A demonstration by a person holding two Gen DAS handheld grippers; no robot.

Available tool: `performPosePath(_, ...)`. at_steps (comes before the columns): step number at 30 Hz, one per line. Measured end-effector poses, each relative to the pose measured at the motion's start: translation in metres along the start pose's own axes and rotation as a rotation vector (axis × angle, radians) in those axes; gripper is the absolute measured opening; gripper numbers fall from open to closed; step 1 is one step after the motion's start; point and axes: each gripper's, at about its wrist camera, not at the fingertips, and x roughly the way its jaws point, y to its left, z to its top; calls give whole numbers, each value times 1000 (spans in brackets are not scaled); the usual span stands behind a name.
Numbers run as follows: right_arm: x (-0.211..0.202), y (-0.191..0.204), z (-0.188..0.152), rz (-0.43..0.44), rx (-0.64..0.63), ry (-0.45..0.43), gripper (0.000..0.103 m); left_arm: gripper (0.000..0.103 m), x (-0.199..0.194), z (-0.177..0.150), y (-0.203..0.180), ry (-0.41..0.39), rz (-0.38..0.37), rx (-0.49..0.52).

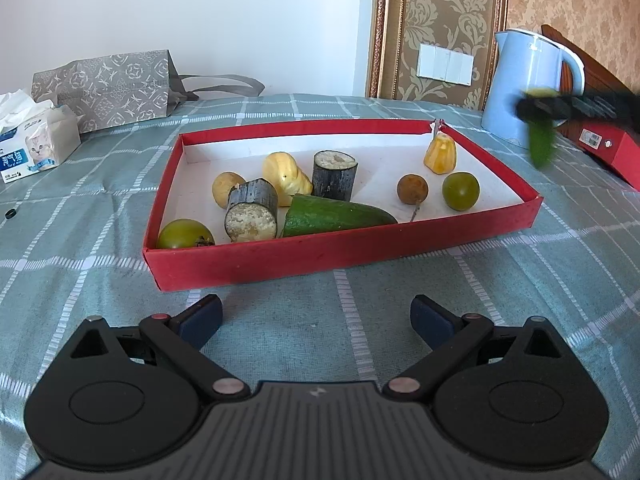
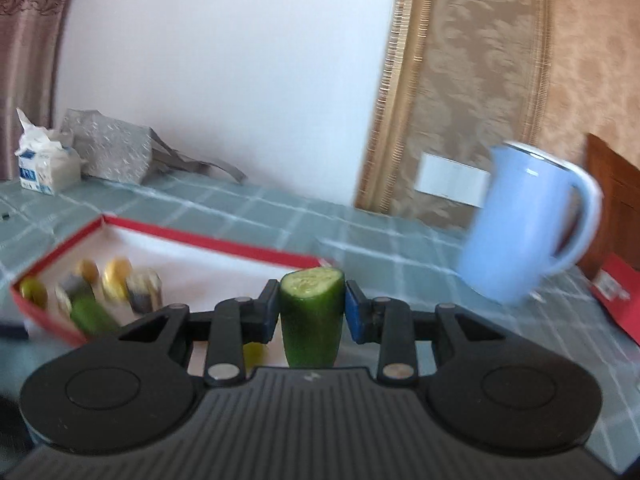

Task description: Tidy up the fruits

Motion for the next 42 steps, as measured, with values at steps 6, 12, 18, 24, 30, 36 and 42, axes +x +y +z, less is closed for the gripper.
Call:
performPosePath(6,68,28,19,34,3,54,32,102,0,0,0,1,0,2)
performPosePath(12,108,48,7,40,-4,122,32,102,1,0,-1,2,1,3)
performPosePath(18,91,54,5,10,-24,69,49,102,1,0,-1,2,1,3)
performPosePath(24,39,44,2,19,-4,-43,86,102,1,0,-1,2,1,4)
performPosePath(30,-18,33,-22,48,40,-101,98,102,-1,-1,0,-2,9,-10)
performPosePath(36,-42,30,-47,11,45,-155,103,102,-6,0,1,-33,-4,-7)
performPosePath(42,-40,31,-52,38,55,-140,103,102,-11,-2,-6,-48,44,-8)
